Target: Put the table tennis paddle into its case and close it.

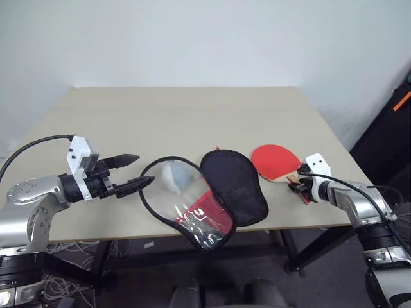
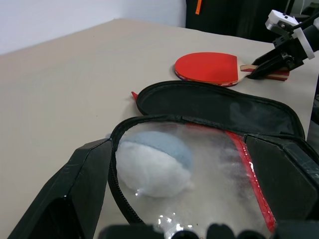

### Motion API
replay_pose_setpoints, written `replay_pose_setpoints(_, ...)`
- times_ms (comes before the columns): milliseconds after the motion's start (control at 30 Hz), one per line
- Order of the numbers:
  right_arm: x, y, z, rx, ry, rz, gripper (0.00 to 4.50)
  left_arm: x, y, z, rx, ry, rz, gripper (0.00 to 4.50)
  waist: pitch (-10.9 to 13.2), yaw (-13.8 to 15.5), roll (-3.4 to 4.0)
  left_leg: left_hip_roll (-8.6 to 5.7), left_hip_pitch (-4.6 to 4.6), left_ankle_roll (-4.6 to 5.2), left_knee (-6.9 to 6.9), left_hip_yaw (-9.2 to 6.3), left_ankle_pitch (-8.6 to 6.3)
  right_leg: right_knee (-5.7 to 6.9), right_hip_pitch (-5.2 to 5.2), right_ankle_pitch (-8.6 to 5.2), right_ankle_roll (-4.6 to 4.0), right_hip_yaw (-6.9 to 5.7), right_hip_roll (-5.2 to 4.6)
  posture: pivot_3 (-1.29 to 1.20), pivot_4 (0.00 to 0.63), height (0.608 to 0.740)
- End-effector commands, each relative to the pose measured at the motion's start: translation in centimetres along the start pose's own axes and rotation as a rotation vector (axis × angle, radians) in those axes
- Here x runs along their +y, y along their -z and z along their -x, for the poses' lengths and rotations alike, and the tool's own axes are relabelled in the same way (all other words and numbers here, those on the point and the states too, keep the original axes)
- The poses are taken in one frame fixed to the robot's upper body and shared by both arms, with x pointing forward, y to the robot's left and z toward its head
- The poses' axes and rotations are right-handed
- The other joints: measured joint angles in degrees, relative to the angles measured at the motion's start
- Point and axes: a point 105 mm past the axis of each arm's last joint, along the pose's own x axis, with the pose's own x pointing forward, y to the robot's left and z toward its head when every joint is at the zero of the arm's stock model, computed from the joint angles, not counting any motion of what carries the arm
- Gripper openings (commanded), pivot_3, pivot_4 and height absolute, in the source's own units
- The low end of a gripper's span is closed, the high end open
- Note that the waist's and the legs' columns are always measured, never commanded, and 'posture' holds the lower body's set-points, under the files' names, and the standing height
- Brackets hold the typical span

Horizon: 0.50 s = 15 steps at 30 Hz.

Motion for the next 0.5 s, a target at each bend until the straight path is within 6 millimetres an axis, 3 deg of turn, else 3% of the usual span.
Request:
replay_pose_setpoints(33, -1.6, -4.7, 1.1, -0.18, 0.087, -0.049, 1.17, 0.0, -1.6, 0.3, -0.031, -0.009, -0.058, 4.5, 0.01, 0.01, 0.01, 0.0, 0.0, 0.0, 0.01, 0.0, 0.0, 0.01, 0.0, 0.02, 0.02, 0.01, 0.0, 0.0, 0.0, 0.74)
replay_pose_setpoints(133, -0.4, -7.0, 1.6, -0.262, 0.049, -0.066, 1.17, 0.0, -1.6, 0.3, -0.031, -0.013, -0.057, 4.5, 0.1, 0.02, 0.15, -0.01, -0.03, 0.0, 0.0, 0.02, 0.0, 0.01, -0.04, 0.09, 0.08, 0.03, 0.0, 0.0, 0.0, 0.74)
replay_pose_setpoints(300, 5.2, -10.5, 2.2, -0.338, -0.083, -0.059, 1.17, 0.2, -1.6, 0.2, -0.033, -0.016, -0.057, 4.5, 0.11, -0.25, 0.18, 0.04, -0.03, -0.01, -0.08, -0.01, 0.0, 0.04, -0.08, 0.15, 0.01, 0.03, 0.05, 0.0, 0.0, 0.74)
replay_pose_setpoints(500, 9.9, -10.3, 2.1, -0.284, -0.111, -0.052, 1.17, 0.1, -1.6, 0.1, -0.037, -0.015, -0.057, 4.5, 0.1, 0.19, 0.18, 0.02, -0.06, -0.02, -0.04, -0.01, 0.01, 0.05, -0.08, 0.2, -0.05, -0.01, 0.0, 0.0, 0.0, 0.74)
